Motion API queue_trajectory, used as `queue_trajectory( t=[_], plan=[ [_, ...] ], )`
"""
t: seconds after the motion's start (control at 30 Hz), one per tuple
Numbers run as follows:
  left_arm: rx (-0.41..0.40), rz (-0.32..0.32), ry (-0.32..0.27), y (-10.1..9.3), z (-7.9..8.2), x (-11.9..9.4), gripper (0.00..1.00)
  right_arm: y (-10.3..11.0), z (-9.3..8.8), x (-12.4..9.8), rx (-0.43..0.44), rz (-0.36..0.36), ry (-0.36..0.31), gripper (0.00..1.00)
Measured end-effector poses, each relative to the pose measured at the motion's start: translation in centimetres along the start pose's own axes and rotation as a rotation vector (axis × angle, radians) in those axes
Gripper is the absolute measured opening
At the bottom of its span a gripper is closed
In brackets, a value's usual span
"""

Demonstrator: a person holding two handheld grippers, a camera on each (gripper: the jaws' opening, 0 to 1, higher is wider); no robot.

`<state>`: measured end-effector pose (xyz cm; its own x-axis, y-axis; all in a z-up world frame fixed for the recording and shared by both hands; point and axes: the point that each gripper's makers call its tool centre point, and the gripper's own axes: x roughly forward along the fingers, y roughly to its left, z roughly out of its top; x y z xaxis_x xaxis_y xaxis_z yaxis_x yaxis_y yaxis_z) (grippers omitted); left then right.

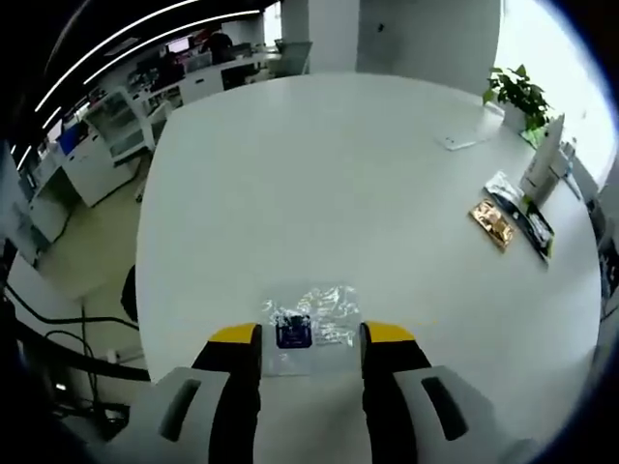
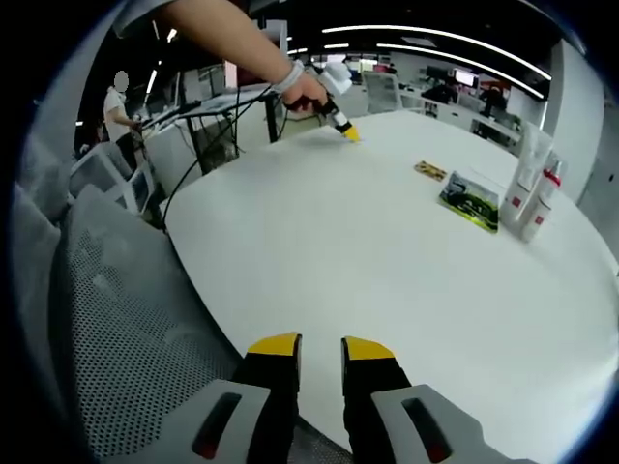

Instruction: Arrange the skincare products in the storage area until every visible bottle or jar stands upright without overlapping.

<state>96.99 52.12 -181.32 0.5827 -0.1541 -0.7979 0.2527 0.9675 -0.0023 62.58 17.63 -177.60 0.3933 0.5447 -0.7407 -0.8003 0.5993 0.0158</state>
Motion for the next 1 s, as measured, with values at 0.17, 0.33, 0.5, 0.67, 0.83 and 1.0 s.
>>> queue_trajectory(
  t=[0.17, 0.33, 0.5, 0.67, 0.83, 1.0],
  plan=[
    [-0.015, -0.018, 0.004, -1.2, -0.3, -0.7, 0.36, -0.1, 0.2, -0.1, 0.001, -0.006, -0.008, 0.10],
    [-0.037, -0.051, -0.045, -3.1, 0.2, -2.0, 0.36, -0.1, 0.4, -0.1, -0.003, -0.007, -0.020, 0.10],
    [-0.034, -0.080, -0.096, -6.0, 0.0, -4.2, 0.36, -0.2, 0.6, -0.2, -0.006, -0.011, -0.033, 0.10],
    [-0.037, -0.105, -0.126, -9.2, -1.2, -6.5, 0.36, -0.2, 1.0, -0.4, -0.011, -0.013, -0.051, 0.10],
    [-0.039, -0.128, -0.167, -11.5, -2.1, -8.7, 0.36, -0.2, 1.4, -0.5, -0.018, -0.018, -0.071, 0.10],
    [-0.053, -0.145, -0.179, -13.3, -3.5, -10.8, 0.36, -0.3, 1.6, -0.7, -0.019, -0.022, -0.085, 0.10]
  ],
)
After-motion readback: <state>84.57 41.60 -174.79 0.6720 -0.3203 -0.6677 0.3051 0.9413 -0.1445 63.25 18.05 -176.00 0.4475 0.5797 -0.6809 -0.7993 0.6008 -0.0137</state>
